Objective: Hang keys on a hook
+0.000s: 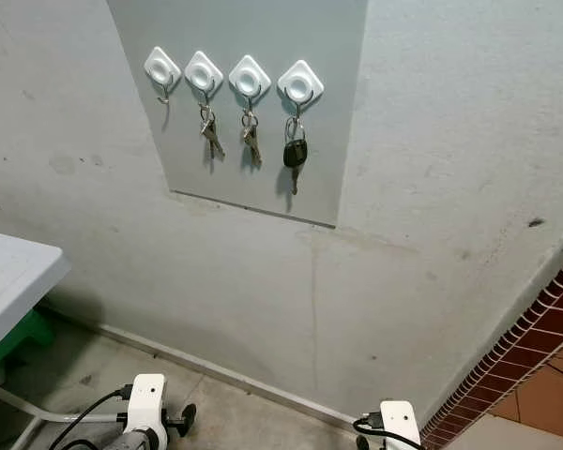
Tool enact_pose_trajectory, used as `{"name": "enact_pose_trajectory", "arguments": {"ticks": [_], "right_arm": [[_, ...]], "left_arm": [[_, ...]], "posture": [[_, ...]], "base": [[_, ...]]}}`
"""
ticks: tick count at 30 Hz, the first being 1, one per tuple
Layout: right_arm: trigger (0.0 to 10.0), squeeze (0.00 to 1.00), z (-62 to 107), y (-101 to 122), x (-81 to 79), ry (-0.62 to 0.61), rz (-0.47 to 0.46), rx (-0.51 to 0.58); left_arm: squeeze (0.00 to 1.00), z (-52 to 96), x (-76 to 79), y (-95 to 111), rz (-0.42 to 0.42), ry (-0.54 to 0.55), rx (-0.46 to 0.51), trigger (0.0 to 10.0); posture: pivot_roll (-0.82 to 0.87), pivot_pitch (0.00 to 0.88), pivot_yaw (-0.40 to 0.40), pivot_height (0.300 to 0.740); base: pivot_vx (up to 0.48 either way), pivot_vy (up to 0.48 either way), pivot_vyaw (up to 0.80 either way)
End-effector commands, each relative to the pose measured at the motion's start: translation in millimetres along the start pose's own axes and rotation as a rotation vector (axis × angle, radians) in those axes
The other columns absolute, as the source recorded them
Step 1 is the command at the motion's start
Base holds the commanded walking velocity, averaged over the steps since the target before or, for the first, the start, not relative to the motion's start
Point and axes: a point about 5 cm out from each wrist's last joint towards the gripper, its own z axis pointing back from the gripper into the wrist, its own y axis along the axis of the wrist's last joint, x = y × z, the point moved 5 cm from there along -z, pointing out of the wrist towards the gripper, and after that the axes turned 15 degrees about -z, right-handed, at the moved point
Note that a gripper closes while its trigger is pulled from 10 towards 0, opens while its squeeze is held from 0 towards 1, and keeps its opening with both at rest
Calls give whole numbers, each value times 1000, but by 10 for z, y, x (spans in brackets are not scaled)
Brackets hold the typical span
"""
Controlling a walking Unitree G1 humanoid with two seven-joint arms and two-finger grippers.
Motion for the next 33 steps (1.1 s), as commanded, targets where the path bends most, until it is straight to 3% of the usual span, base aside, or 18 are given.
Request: {"name": "enact_pose_trajectory", "arguments": {"ticks": [1,3,6,12,23,33], "right_arm": [[10000,0,1,-15,11,-10,-6,-7],[10000,0,1,-2,11,-9,-2,0],[10000,0,-29,236,-95,46,-17,86],[10000,0,-36,368,-139,77,-12,129],[10000,0,0,68,42,5,36,14],[10000,0,13,-12,40,1,33,-1]], "left_arm": [[0,5,-38,-7,-7,11,2,10000],[0,3,-35,14,-19,5,12,10000],[0,-22,26,262,-74,-40,120,10000],[0,-17,83,376,-93,-67,183,10000],[0,-9,56,150,-57,-17,81,10000],[0,2,24,86,-57,-8,58,10000]], "posture": [[-52,0,22,740],[-52,0,22,740],[-54,0,20,740],[-47,0,11,740],[-40,0,5,740],[-49,0,8,740]], "base": [[0,0,0],[0,0,0],[0,0,0],[0,0,0],[0,0,0],[0,0,800]]}}
